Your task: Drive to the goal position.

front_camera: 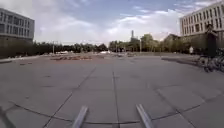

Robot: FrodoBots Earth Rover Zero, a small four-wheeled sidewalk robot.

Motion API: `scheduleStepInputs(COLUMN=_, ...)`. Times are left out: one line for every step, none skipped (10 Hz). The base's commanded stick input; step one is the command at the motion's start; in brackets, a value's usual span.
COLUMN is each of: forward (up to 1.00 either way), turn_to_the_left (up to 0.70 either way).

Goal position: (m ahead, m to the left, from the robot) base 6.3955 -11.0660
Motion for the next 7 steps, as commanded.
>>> scheduleStepInputs(forward=0.7, turn_to_the_left=-0.03)
scheduleStepInputs(forward=0.7, turn_to_the_left=-0.14)
scheduleStepInputs(forward=0.7, turn_to_the_left=-0.14)
scheduleStepInputs(forward=0.7, turn_to_the_left=-0.14)
scheduleStepInputs(forward=0.7, turn_to_the_left=-0.14)
scheduleStepInputs(forward=0.7, turn_to_the_left=-0.14)
scheduleStepInputs(forward=0.7, turn_to_the_left=-0.14)
